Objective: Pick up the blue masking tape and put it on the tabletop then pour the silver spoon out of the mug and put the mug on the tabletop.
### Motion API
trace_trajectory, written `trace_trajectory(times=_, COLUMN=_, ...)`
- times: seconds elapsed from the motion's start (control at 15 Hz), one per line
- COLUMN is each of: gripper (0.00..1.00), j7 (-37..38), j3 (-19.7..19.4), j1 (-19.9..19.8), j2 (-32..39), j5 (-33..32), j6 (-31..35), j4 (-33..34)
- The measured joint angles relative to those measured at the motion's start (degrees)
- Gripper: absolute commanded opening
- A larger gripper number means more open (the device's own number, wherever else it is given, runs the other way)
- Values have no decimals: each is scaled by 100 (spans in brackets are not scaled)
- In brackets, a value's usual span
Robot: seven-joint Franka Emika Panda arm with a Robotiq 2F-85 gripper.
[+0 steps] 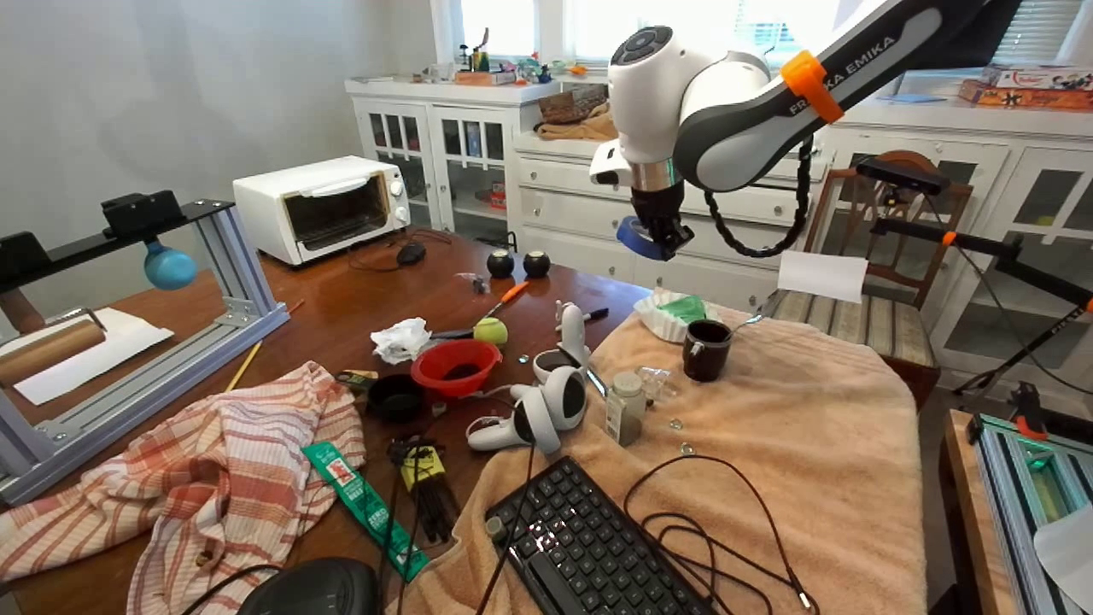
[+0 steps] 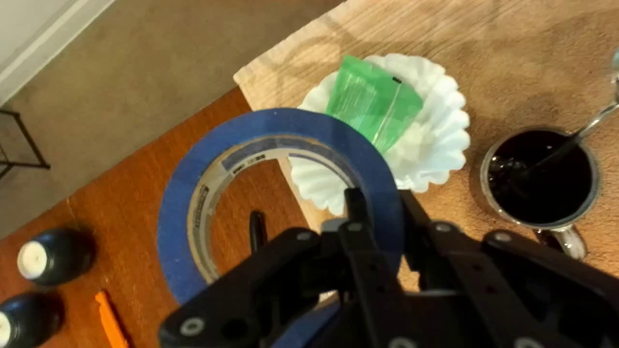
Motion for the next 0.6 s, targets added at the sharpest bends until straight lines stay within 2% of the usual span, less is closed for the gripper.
trace_trajectory(times=0.33, gripper=5, j7=-1190, j3=41, j1=-46, j2=516, j5=0, j6=1041, j4=261)
trace_trajectory(times=0.47, gripper=5, j7=-1779, j3=110, j1=-160, j2=792, j5=256, j6=1286, j4=440)
trace_trajectory(times=0.6, gripper=5, j7=-2382, j3=214, j1=-306, j2=1099, j5=786, j6=1326, j4=652)
